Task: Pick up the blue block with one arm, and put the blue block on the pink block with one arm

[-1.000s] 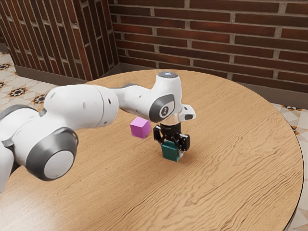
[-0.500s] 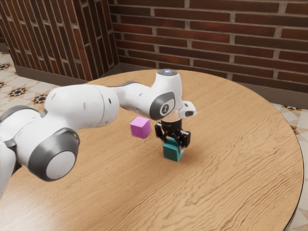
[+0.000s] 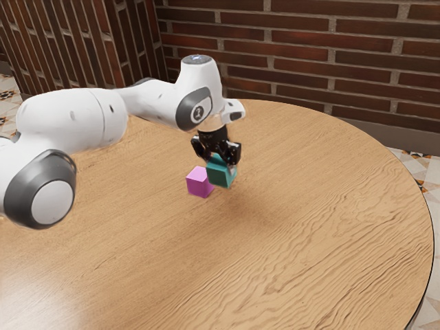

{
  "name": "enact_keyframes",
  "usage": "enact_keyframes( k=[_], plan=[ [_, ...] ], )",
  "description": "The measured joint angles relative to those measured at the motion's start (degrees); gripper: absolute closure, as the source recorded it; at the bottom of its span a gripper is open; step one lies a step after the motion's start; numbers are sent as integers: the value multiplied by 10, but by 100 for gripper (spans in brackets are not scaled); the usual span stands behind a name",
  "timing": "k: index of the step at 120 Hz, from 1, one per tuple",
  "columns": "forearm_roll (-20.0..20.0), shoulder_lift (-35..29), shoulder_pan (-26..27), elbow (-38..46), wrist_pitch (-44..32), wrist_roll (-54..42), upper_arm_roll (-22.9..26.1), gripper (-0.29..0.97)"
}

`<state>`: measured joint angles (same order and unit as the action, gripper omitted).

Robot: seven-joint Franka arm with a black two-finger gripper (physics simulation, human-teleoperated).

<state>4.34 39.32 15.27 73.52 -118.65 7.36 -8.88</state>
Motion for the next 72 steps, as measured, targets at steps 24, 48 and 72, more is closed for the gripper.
enact_keyframes(
  k=[24, 48, 72],
  plan=[
    [-105, -18, -178, 0, 6, -1, 168, 33],
    [-149, -26, -226, 2, 8, -3, 201, 33],
    [-159, -11, -247, -2, 12, -3, 223, 34]
  ],
)
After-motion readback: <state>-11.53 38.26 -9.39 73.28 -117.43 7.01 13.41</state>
